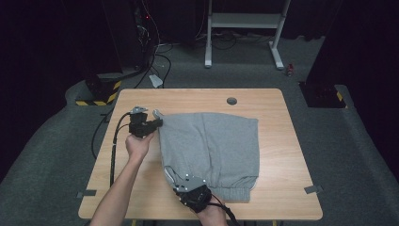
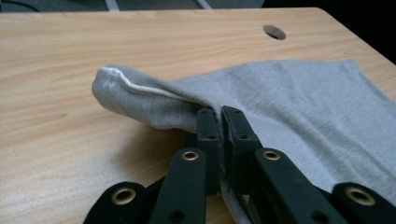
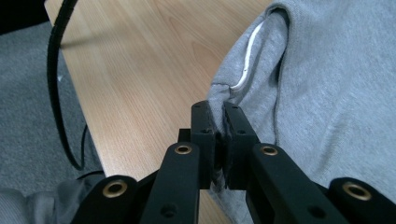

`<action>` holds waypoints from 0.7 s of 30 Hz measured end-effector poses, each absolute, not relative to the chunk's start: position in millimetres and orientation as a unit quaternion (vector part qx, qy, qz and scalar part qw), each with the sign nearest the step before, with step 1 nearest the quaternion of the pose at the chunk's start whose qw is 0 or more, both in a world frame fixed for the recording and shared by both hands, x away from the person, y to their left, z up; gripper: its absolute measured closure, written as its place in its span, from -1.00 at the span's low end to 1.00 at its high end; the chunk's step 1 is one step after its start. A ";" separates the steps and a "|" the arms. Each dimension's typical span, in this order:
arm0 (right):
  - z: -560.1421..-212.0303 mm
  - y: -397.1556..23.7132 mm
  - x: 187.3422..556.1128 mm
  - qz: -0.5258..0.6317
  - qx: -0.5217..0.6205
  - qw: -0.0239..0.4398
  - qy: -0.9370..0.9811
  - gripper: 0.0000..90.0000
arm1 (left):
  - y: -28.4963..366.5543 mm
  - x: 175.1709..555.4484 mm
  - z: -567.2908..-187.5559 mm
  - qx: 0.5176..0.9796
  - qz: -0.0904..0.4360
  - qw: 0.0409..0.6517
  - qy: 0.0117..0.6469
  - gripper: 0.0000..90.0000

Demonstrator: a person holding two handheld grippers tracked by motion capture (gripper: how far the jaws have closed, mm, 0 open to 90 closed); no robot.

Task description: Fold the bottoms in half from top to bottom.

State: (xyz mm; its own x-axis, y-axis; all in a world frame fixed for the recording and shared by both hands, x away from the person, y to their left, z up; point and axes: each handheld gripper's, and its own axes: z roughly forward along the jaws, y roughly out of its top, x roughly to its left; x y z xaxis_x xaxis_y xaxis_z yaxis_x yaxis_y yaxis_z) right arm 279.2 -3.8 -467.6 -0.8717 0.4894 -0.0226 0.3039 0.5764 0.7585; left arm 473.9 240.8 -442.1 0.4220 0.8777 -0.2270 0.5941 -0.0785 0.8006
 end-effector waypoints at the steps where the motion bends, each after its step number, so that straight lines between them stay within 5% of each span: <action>1: -466.5 -4.5 279.4 0.402 0.226 0.115 0.880 0.88 | 240.4 473.7 -440.5 0.717 0.160 0.445 0.512 0.91; 21: -441.0 1.2 284.8 0.428 0.213 0.087 0.874 0.89 | 267.3 470.2 -405.2 0.713 0.173 0.446 0.512 0.92</action>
